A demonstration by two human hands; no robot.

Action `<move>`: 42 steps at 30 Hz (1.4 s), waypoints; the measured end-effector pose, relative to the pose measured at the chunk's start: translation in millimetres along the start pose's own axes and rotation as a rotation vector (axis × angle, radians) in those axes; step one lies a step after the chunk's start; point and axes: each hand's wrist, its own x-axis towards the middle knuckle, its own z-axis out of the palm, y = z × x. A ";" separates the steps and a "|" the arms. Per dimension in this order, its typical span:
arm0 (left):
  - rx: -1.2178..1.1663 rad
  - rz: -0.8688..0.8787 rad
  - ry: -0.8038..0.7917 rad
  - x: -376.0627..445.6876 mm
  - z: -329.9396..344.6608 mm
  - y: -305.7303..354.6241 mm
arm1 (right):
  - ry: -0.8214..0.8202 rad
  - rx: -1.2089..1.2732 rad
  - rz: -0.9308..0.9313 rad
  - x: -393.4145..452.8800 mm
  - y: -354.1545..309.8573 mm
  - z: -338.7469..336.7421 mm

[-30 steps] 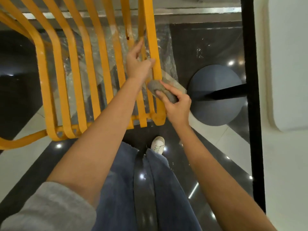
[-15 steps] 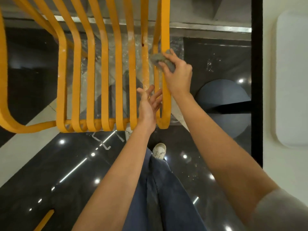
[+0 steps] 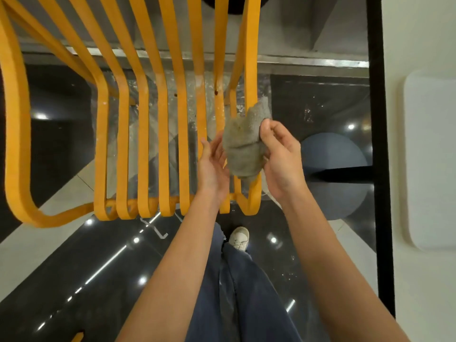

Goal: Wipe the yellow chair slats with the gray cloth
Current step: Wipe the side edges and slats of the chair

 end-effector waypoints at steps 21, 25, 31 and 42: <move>-0.114 0.026 0.039 79.8 49.6 75.4 | 0.241 -0.882 -0.109 68.3 30.5 -2.9; 0.166 0.173 -0.069 109.1 100.4 89.8 | 0.321 -0.732 -0.084 71.9 36.1 -4.7; 0.320 0.125 -0.202 53.4 40.7 26.0 | 0.334 -0.578 -0.003 78.2 42.7 -11.4; 0.450 0.232 -0.181 93.1 75.4 48.9 | 0.340 -0.492 0.014 78.7 46.7 -12.0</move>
